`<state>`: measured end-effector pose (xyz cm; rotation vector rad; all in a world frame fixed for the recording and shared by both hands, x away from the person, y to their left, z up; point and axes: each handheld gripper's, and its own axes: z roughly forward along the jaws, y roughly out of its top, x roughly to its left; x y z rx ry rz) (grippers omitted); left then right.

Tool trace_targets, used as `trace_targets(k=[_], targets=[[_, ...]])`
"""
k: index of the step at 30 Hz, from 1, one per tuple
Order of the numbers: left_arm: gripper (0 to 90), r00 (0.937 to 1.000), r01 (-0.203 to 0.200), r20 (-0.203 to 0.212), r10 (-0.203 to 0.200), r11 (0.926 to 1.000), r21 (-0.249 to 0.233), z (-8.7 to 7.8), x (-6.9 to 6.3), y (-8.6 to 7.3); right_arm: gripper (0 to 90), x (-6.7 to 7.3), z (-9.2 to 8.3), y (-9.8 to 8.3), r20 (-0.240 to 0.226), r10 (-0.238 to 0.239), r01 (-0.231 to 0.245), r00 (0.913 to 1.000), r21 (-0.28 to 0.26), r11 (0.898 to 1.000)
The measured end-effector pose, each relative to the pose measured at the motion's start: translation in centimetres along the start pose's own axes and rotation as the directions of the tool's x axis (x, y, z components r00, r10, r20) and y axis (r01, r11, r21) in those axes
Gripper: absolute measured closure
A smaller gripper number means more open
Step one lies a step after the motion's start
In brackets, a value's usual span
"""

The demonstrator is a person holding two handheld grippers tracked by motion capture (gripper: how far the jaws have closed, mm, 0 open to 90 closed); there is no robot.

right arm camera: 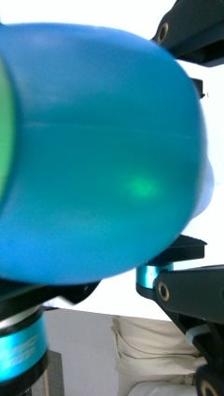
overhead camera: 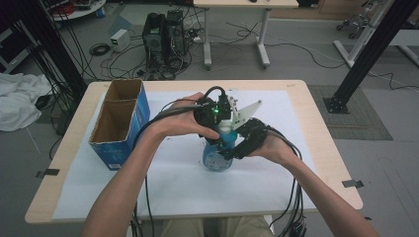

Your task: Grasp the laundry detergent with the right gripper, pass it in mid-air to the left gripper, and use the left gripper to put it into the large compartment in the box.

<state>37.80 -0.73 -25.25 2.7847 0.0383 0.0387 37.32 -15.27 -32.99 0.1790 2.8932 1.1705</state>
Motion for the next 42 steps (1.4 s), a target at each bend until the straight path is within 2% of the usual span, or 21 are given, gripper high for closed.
trace_targets(k=[1, 15, 17, 18, 23, 25, 27, 28, 29, 30, 32, 33, 34, 35, 36, 37, 38, 39, 40, 41, 42], targets=[[37.2, 1.0, 0.004, -0.003, -0.004, 1.0, -0.003, -0.2, -0.1, -0.2, 38.0, 0.0, -0.2, 0.1, 0.002, 0.001, -0.001, 1.0, -0.023, 1.0], [37.2, 1.0, 0.007, -0.005, -0.007, 1.0, -0.004, -0.2, -0.1, -0.5, 31.9, 0.3, -0.1, -0.1, 0.006, 0.011, -0.011, 0.9999, -0.03, 1.0], [37.2, 0.9999, 0.011, 0.004, -0.011, 0.9999, 0.01, 0.0, -0.2, -0.4, 31.1, 0.3, -0.1, -0.1, 0.006, 0.01, -0.01, 0.9999, -0.03, 0.999], [37.2, 1.0, 0.003, -0.003, -0.003, 1.0, -0.004, -0.3, -0.2, -0.4, 30.4, 0.3, -0.1, -0.2, 0.004, 0.013, -0.013, 0.9999, -0.029, 0.999], [37.2, 1.0, 0.008, 0.003, -0.008, 0.9999, 0.013, 0.0, -0.3, -0.4, 27.7, 0.3, -0.2, -0.2, 0.005, 0.015, -0.015, 0.9999, -0.026, 1.0], [37.2, 0.9999, 0.01, -0.004, -0.01, 0.9999, -0.008, -0.2, -0.2, -0.4, 23.2, 0.2, -0.3, -0.3, 0.007, 0.024, -0.024, 0.9997, -0.02, 1.0], [37.1, 0.9999, 0.015, 0.0, -0.015, 0.9998, 0.01, -0.2, -0.1, -0.6, 23.2, 0.1, 0.0, -0.2, 0.011, 0.009, -0.009, 0.9999, -0.014, 1.0], [37.2, 0.9999, 0.01, 0.004, -0.01, 0.9999, 0.011, 0.0, -0.3, -0.4, 23.2, 0.1, -0.5, -0.4, 0.012, 0.036, -0.035, 0.9993, -0.034, 0.999], [37.2, 0.9998, 0.018, -0.002, -0.018, 0.9998, 0.012, -0.3, -0.1, -0.7, 23.2, 0.2, -0.2, -0.3, 0.005, 0.018, -0.018, 0.9998, -0.019, 1.0], [37.2, 0.9997, 0.025, 0.0, -0.025, 0.9996, 0.013, -0.4, -0.1, -0.7, 23.1, 0.1, -0.7, -0.6, 0.011, 0.046, -0.046, 0.9989, -0.036, 0.998], [37.2, 0.9996, 0.027, -0.002, -0.027, 0.9995, 0.014, -0.5, -0.1, -0.8, 23.1, 0.0, -0.8, -0.6, 0.014, 0.044, -0.044, 0.9989, -0.037, 0.998], [37.2, 1.0, 0.008, 0.003, -0.008, 0.9999, 0.012, 0.0, -0.3, -0.4, 22.9, 0.0, -0.9, -0.7, 0.017, 0.047, -0.047, 0.9987, -0.04, 0.998], [37.2, 0.9996, 0.029, -0.003, -0.029, 0.9995, 0.015, -0.6, -0.1, -0.8, 22.8, 0.2, -0.2, -0.2, 0.004, 0.021, -0.021, 0.9998, -0.02, 1.0], [37.2, 0.9998, 0.019, -0.002, -0.019, 0.9998, 0.012, -0.2, -0.1, -0.7, 22.8, 0.0, -1.0, -0.8, 0.015, 0.057, -0.056, 0.9983, -0.043, 0.998], [37.1, 0.999, 0.045, -0.006, -0.045, 0.9988, 0.022, -0.9, 0.0, -0.9, 22.8, 0.1, -0.6, -0.5, 0.012, 0.04, -0.039, 0.9991, -0.032, 0.999], [37.2, 0.9999, 0.015, 0.0, -0.015, 0.9998, 0.011, -0.2, -0.1, -0.6, 22.8, -0.1, -1.4, -1.0, 0.022, 0.068, -0.067, 0.9974, -0.049, 0.997], [37.2, 0.9979, 0.064, -0.008, -0.064, 0.9976, 0.025, -1.1, 0.0, -1.0, 22.7, 0.1, -0.5, -0.5, 0.011, 0.039, -0.039, 0.9992, -0.033, 0.999], [37.2, 0.999, 0.045, -0.008, -0.045, 0.9988, 0.022, -0.9, 0.0, -0.9, 22.4, -0.1, -1.6, -1.2, 0.034, 0.073, -0.072, 0.9967, -0.046, 0.996], [37.2, 0.9999, 0.012, 0.0, -0.012, 0.9998, 0.013, -0.2, -0.2, -0.6, 22.1, -0.1, -1.4, -1.0, 0.022, 0.071, -0.07, 0.9973, -0.048, 0.996], [37.2, 0.9974, 0.072, -0.01, -0.071, 0.997, 0.028, -1.3, 0.1, -1.1, 22.1, 0.2, -0.4, -0.4, 0.012, 0.035, -0.035, 0.9993, -0.028, 0.999], [37.2, 0.999, 0.044, -0.01, -0.044, 0.9987, 0.024, -0.9, 0.0, -0.9, 22.0, -0.1, -1.8, -1.3, 0.035, 0.077, -0.075, 0.9964, -0.048, 0.996]])
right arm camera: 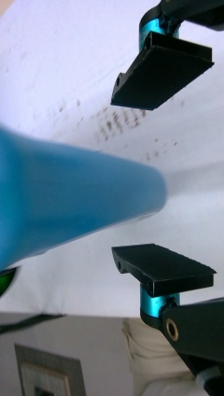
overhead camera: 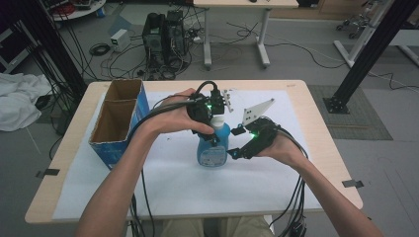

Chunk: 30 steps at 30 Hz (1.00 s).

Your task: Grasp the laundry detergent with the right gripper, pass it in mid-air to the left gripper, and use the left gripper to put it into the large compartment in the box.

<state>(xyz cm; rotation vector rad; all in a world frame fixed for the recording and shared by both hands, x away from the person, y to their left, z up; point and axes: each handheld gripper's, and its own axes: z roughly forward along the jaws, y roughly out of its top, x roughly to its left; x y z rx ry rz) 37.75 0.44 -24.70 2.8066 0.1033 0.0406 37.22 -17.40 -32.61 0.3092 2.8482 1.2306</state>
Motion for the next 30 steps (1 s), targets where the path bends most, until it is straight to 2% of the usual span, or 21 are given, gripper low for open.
trace_targets(k=[6, 7, 8, 9, 10, 11, 12, 13, 14, 15, 16, 18, 19, 20, 21, 24, 25, 26, 27, 29, 30], targets=[[37.2, 0.9932, 0.111, -0.035, -0.111, 0.9936, 0.019, -2.4, 0.7, -0.6, 12.7, -0.2, -0.9, -0.5, 0.071, 0.041, -0.042, 0.9966, 0.011, 0.999], [37.2, 0.999, 0.045, -0.005, -0.045, 0.999, 0.005, -0.6, 0.1, -0.3, 12.7, -0.5, -1.4, -0.9, 0.087, 0.055, -0.056, 0.9947, 0.011, 0.998], [37.2, 0.9999, -0.015, 0.009, 0.015, 0.9998, -0.011, 0.4, -0.1, 0.1, 12.7, 0.0, -0.2, -0.1, 0.01, 0.008, -0.008, 0.9999, 0.001, 1.0], [37.2, 0.9897, 0.136, -0.05, -0.134, 0.9905, 0.024, -3.3, 0.9, -0.8, 12.7, 0.2, 0.9, 0.5, -0.02, -0.027, 0.027, 0.9994, 0.004, 1.0], [37.2, 0.9876, 0.148, -0.057, -0.146, 0.9887, 0.025, -3.7, 1.1, -0.9, 12.7, -0.6, -2.0, -1.2, 0.104, 0.07, -0.071, 0.9921, 0.009, 0.997], [37.2, 0.999, 0.044, -0.006, -0.044, 0.999, 0.004, -0.6, 0.2, -0.3, 12.7, -0.8, -2.2, -1.5, 0.116, 0.076, -0.078, 0.9904, 0.007, 0.997], [37.2, 0.9815, 0.178, -0.077, -0.175, 0.9837, 0.029, -5.0, 1.4, -1.2, 12.7, 0.0, -0.3, -0.1, 0.011, 0.01, -0.01, 0.9999, 0.0, 1.0], [37.2, 0.9919, 0.121, -0.04, -0.12, 0.9924, 0.022, -2.8, 0.8, -0.7, 12.7, -1.2, -3.0, -2.0, 0.134, 0.096, -0.098, 0.9864, 0.011, 0.995], [37.2, 0.9811, 0.179, -0.08, -0.176, 0.9834, 0.031, -5.1, 1.4, -1.2, 12.6, -0.5, -1.6, -1.0, 0.091, 0.062, -0.063, 0.9939, 0.008, 0.998], [37.2, 0.9929, 0.114, -0.035, -0.113, 0.9932, 0.021, -2.5, 0.7, -0.7, 12.7, -1.2, -3.0, -2.0, 0.137, 0.097, -0.099, 0.9858, 0.01, 0.995], [37.2, 0.9766, 0.199, -0.09, -0.195, 0.9797, 0.029, -5.9, 1.6, -1.4, 12.7, -0.5, -1.5, -0.9, 0.087, 0.057, -0.059, 0.9946, 0.012, 0.998], [37.2, 0.9661, 0.237, -0.109, -0.234, 0.9712, 0.021, -7.5, 2.0, -1.8, 12.7, -1.4, -3.5, -2.4, 0.165, 0.102, -0.108, 0.981, 0.028, 0.994], [37.2, 0.9908, 0.128, -0.047, -0.127, 0.9915, 0.022, -3.1, 0.9, -0.8, 12.7, -1.6, -3.9, -2.7, 0.195, 0.108, -0.12, 0.9749, 0.049, 0.992], [37.2, 0.9835, 0.169, -0.071, -0.166, 0.9852, 0.028, -4.7, 1.3, -1.1, 12.7, -0.6, -1.8, -1.2, 0.099, 0.065, -0.067, 0.9929, 0.009, 0.998], [37.2, 0.9835, 0.169, -0.071, -0.166, 0.9852, 0.028, -4.7, 1.3, -1.1, 12.7, -0.6, -1.8, -1.2, 0.099, 0.065, -0.067, 0.9929, 0.009, 0.998], [37.2, 0.9597, 0.256, -0.124, -0.252, 0.9664, 0.018, -8.7, 2.3, -2.0, 12.6, -1.7, -4.0, -2.8, 0.195, 0.105, -0.117, 0.9752, 0.051, 0.992], [37.2, 0.9323, 0.328, -0.166, -0.321, 0.9444, 0.016, -12.0, 3.2, -3.0, 12.7, -1.8, -4.2, -3.0, 0.205, 0.114, -0.128, 0.9721, 0.056, 0.99], [37.2, 0.9232, 0.349, -0.177, -0.341, 0.9371, 0.013, -12.6, 3.4, -3.3, 12.7, -2.1, -4.8, -3.4, 0.238, 0.115, -0.139, 0.9644, 0.088, 0.986], [37.2, 0.9542, 0.273, -0.131, -0.269, 0.9617, 0.017, -9.5, 2.5, -2.2, 12.6, -2.2, -4.9, -3.5, 0.241, 0.12, -0.145, 0.9631, 0.089, 0.985], [37.2, 0.9127, 0.372, -0.186, -0.364, 0.9283, 0.009, -13.4, 3.6, -3.7, 12.7, -2.1, -4.7, -3.4, 0.237, 0.116, -0.139, 0.9647, 0.086, 0.987], [37.2, 0.9608, 0.253, -0.122, -0.249, 0.9672, 0.021, -8.6, 2.3, -2.0, 12.6, -2.3, -5.0, -3.6, 0.246, 0.125, -0.153, 0.961, 0.095, 0.984]])
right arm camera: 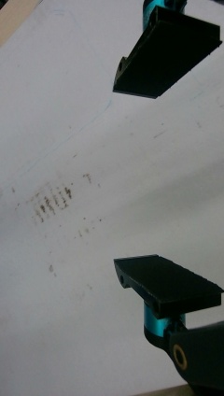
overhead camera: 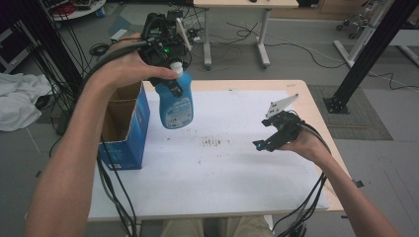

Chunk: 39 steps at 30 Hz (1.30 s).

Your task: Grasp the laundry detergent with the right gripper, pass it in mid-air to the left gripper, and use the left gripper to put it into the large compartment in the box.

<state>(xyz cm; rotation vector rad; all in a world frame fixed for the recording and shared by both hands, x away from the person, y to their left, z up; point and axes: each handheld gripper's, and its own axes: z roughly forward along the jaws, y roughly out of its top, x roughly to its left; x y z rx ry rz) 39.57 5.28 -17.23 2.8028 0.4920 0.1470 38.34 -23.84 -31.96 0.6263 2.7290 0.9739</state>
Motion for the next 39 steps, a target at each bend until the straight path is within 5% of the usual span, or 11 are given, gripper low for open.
trace_targets(k=[1, 3, 4, 16, 17, 19, 20, 30, 35, 38, 39], targets=[[37.2, 0.981, 0.175, -0.087, -0.173, 0.9846, 0.007, -6.1, 3.4, -2.8, 12.7, 0.8, 0.5, 0.7, -0.042, -0.019, 0.017, 0.999, -0.042, 0.999], [37.2, 0.9995, 0.026, -0.016, -0.026, 0.9997, 0.003, -1.3, 0.5, -0.3, 12.6, -0.1, 0.0, -0.1, 0.008, -0.005, 0.005, 1.0, 0.006, 1.0], [37.2, 0.9714, 0.215, -0.104, -0.214, 0.9766, 0.002, -7.1, 4.2, -3.9, 12.6, 0.5, 0.3, 0.5, -0.031, -0.013, 0.012, 0.9994, -0.033, 0.999], [37.2, 0.9653, 0.234, -0.12, -0.232, 0.9721, 0.005, -7.8, 4.5, -4.7, 12.7, -1.2, -0.5, -0.5, 0.03, 0.012, -0.014, 0.9995, 0.072, 0.997], [37.2, 0.9397, 0.31, -0.143, -0.311, 0.9504, -0.028, -9.9, 5.9, -8.0, 12.7, -1.1, -0.5, -0.4, 0.03, 0.011, -0.013, 0.9995, 0.04, 0.999], [37.2, 0.9644, 0.236, -0.124, -0.234, 0.9717, 0.005, -8.0, 4.7, -4.9, 12.7, -2.6, -1.1, 0.1, 0.041, -0.003, -0.001, 0.9991, 0.102, 0.995], [37.2, 0.9373, 0.316, -0.146, -0.316, 0.9484, -0.028, -10.0, 6.0, -8.3, 12.7, -1.1, -0.5, -0.5, 0.03, 0.01, -0.012, 0.9995, 0.044, 0.999], [37.2, 0.915, 0.367, -0.169, -0.366, 0.9297, -0.027, -10.6, 6.6, -9.9, 12.7, -4.1, -1.3, 0.4, 0.043, -0.032, 0.024, 0.9986, 0.16, 0.987], [37.2, 0.8714, 0.449, -0.214, -0.442, 0.8934, -0.016, -11.1, 6.8, -12.0, 12.7, -4.2, -1.3, 0.5, 0.04, -0.039, 0.032, 0.9984, 0.164, 0.986], [37.3, 0.884, 0.428, -0.209, -0.418, 0.9037, 0.003, -10.8, 6.8, -11.5, 12.7, -4.3, -1.3, 0.6, 0.044, -0.039, 0.031, 0.9983, 0.166, 0.986], [37.2, 0.9184, 0.359, -0.166, -0.359, 0.9327, -0.03, -10.6, 6.5, -9.8, 12.7, -4.5, -1.3, 0.6, 0.045, -0.043, 0.035, 0.9981, 0.163, 0.986]])
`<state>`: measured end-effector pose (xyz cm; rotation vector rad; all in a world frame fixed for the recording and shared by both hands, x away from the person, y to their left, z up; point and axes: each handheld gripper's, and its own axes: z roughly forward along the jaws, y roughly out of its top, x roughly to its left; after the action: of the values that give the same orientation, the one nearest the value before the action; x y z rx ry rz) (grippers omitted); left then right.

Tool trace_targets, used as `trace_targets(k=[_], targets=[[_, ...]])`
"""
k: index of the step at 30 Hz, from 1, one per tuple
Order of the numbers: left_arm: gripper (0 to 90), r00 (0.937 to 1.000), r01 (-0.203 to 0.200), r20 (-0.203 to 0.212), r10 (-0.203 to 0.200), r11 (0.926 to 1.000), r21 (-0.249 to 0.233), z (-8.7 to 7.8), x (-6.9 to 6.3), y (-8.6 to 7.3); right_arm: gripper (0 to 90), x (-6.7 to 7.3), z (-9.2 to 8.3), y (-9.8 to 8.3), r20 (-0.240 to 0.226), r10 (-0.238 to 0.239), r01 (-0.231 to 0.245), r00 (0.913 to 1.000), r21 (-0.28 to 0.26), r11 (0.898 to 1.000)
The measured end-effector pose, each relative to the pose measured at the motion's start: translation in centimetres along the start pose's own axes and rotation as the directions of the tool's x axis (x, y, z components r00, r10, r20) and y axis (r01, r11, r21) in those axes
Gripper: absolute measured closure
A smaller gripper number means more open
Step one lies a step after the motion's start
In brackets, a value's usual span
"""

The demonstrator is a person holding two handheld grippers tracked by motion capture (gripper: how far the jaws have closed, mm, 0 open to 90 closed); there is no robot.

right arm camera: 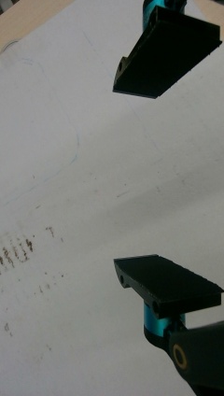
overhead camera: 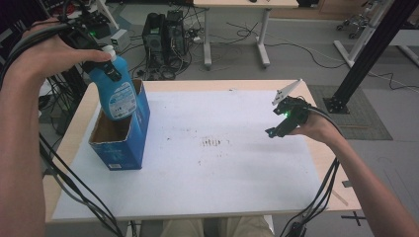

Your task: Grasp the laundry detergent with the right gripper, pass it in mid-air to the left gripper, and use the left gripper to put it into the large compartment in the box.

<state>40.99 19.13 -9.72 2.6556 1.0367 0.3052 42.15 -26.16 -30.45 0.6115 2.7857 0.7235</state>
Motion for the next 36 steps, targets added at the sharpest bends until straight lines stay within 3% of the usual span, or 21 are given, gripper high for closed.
trace_targets(k=[1, 2, 6, 8, 9, 10, 11, 13, 14, 15, 16, 21, 23, 26, 27, 28, 29, 30, 32, 33, 36], targets=[[37.2, 0.9928, 0.107, -0.057, -0.105, 0.9935, 0.037, -0.6, 1.6, -2.5, 12.7, 1.0, -0.1, -0.4, 0.004, 0.022, -0.022, 0.9997, -0.031, 0.999], [37.3, 0.9908, 0.121, -0.066, -0.118, 0.9915, 0.046, -0.5, 1.8, -2.7, 12.7, -0.6, 0.1, -0.1, 0.021, 0.003, -0.003, 0.9998, 0.01, 1.0], [37.3, 0.9854, 0.157, -0.076, -0.152, 0.9853, 0.066, -0.1, 2.0, -3.1, 12.7, -0.8, 0.3, -0.2, 0.032, 0.0, 0.0, 0.9995, 0.022, 1.0], [37.3, 1.0, -0.004, 0.002, 0.004, 1.0, -0.003, 0.0, -0.1, 0.2, 12.7, -0.5, 0.1, -0.1, 0.019, 0.0, 0.0, 0.9998, 0.007, 1.0], [37.3, 0.9852, 0.158, -0.077, -0.153, 0.9851, 0.068, -0.1, 2.0, -3.2, 12.7, 1.1, -0.1, -0.4, 0.002, 0.026, -0.026, 0.9997, -0.032, 0.999], [37.3, 0.9815, 0.179, -0.083, -0.173, 0.9811, 0.075, 0.3, 2.2, -3.5, 12.7, -0.8, 0.3, -0.2, 0.033, 0.001, -0.002, 0.9995, 0.024, 1.0], [37.3, 0.9766, 0.205, -0.086, -0.197, 0.9748, 0.088, 0.9, 2.4, -4.1, 12.7, -0.8, 0.3, -0.2, 0.037, -0.004, 0.003, 0.9993, 0.024, 1.0], [37.3, 0.9794, 0.191, -0.083, -0.184, 0.9779, 0.085, 0.6, 2.3, -3.8, 12.7, -0.8, 0.3, -0.2, 0.036, -0.002, 0.001, 0.9994, 0.024, 1.0], [37.3, 0.9725, 0.225, -0.084, -0.217, 0.9698, 0.094, 1.6, 2.4, -4.6, 12.7, -0.8, 0.3, -0.2, 0.037, -0.004, 0.003, 0.9993, 0.024, 1.0], [37.3, 0.9796, 0.189, -0.084, -0.182, 0.9785, 0.082, 0.5, 2.3, -3.8, 12.7, -0.9, 0.3, -0.2, 0.038, -0.006, 0.005, 0.9993, 0.024, 1.0], [37.3, 0.9698, 0.239, -0.075, -0.232, 0.9662, 0.098, 2.5, 2.5, -5.1, 12.7, -0.8, 0.3, -0.2, 0.036, -0.002, 0.001, 0.9994, 0.023, 1.0], [37.3, 0.9685, 0.246, -0.063, -0.241, 0.9637, 0.103, 3.5, 2.6, -5.6, 12.7, -1.0, 0.4, -0.1, 0.04, -0.008, 0.007, 0.9992, 0.029, 1.0], [37.3, 0.9714, 0.231, -0.081, -0.223, 0.9681, 0.098, 1.9, 2.5, -4.7, 12.7, -1.1, 0.4, 0.0, 0.043, -0.007, 0.006, 0.999, 0.032, 0.999], [37.3, 0.965, 0.262, -0.049, -0.258, 0.959, 0.109, 5.4, 2.6, -6.6, 12.7, -1.1, 0.3, 0.0, 0.045, -0.009, 0.007, 0.999, 0.035, 0.999], [37.3, 0.9685, 0.247, -0.057, -0.242, 0.9632, 0.105, 4.1, 2.6, -5.9, 12.7, -1.1, 0.3, 0.1, 0.047, -0.009, 0.007, 0.9989, 0.037, 0.999], [37.3, 0.9629, 0.27, -0.047, -0.266, 0.9555, 0.119, 7.1, 2.6, -7.2, 12.7, -1.1, 0.4, 0.0, 0.043, -0.009, 0.008, 0.999, 0.035, 0.999], [37.3, 0.9629, 0.27, -0.047, -0.266, 0.9555, 0.119, 7.1, 2.6, -7.2, 12.7, -1.1, 0.4, 0.0, 0.043, -0.009, 0.008, 0.999, 0.035, 0.999], [37.3, 0.9684, 0.248, -0.055, -0.243, 0.9628, 0.108, 4.4, 2.6, -6.1, 12.7, -1.1, 0.4, 0.0, 0.045, -0.011, 0.009, 0.9989, 0.036, 0.999], [37.3, 0.9649, 0.262, -0.048, -0.258, 0.9587, 0.11, 5.5, 2.6, -6.6, 12.7, -1.1, 0.4, 0.1, 0.047, -0.009, 0.007, 0.9988, 0.037, 0.999], [37.3, 0.962, 0.273, -0.041, -0.27, 0.9522, 0.137, 9.0, 2.7, -8.0, 12.7, -1.1, 0.4, 0.0, 0.042, -0.008, 0.006, 0.9991, 0.035, 0.999], [37.3, 0.9618, 0.274, -0.037, -0.271, 0.9512, 0.142, 9.6, 2.7, -8.3, 12.7, -1.1, 0.4, 0.1, 0.049, -0.009, 0.008, 0.9988, 0.037, 0.999]])
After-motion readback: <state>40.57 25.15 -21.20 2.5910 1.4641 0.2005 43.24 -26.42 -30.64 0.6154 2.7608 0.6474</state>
